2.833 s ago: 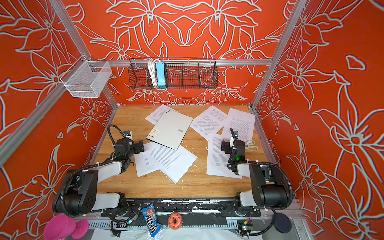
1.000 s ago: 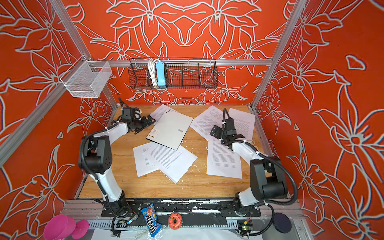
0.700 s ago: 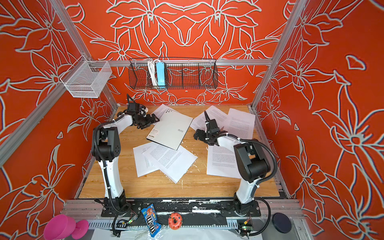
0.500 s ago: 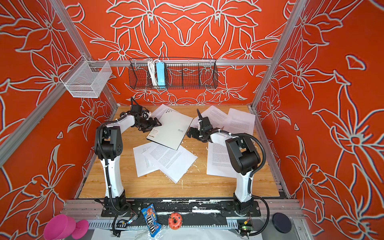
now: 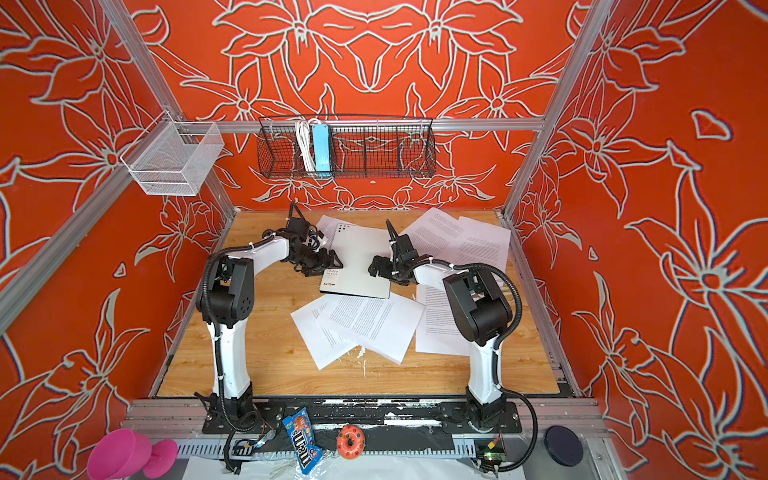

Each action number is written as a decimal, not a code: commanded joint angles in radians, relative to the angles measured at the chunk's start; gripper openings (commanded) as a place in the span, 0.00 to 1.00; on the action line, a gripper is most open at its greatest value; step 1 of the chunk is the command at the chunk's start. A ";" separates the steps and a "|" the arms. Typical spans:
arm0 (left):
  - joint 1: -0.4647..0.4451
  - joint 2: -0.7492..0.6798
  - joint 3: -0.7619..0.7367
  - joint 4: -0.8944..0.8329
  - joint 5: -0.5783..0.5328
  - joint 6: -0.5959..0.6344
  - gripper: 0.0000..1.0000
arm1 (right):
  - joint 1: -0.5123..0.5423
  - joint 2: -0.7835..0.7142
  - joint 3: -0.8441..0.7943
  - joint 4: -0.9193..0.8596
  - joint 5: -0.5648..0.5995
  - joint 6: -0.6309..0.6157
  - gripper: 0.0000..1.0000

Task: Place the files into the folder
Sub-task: 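Reach both grippers to the white RAY folder's edges and grasp them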

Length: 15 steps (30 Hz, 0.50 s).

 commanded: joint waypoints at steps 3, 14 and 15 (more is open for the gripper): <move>-0.020 -0.260 -0.143 0.061 -0.296 -0.116 0.98 | -0.016 -0.123 -0.105 -0.074 0.084 -0.001 0.98; -0.142 -0.754 -0.791 0.654 -0.202 -0.717 0.98 | -0.025 -0.236 -0.180 -0.074 0.026 -0.044 0.98; -0.162 -0.770 -0.849 0.725 -0.218 -0.783 0.98 | -0.024 -0.246 -0.190 -0.061 0.017 -0.037 0.98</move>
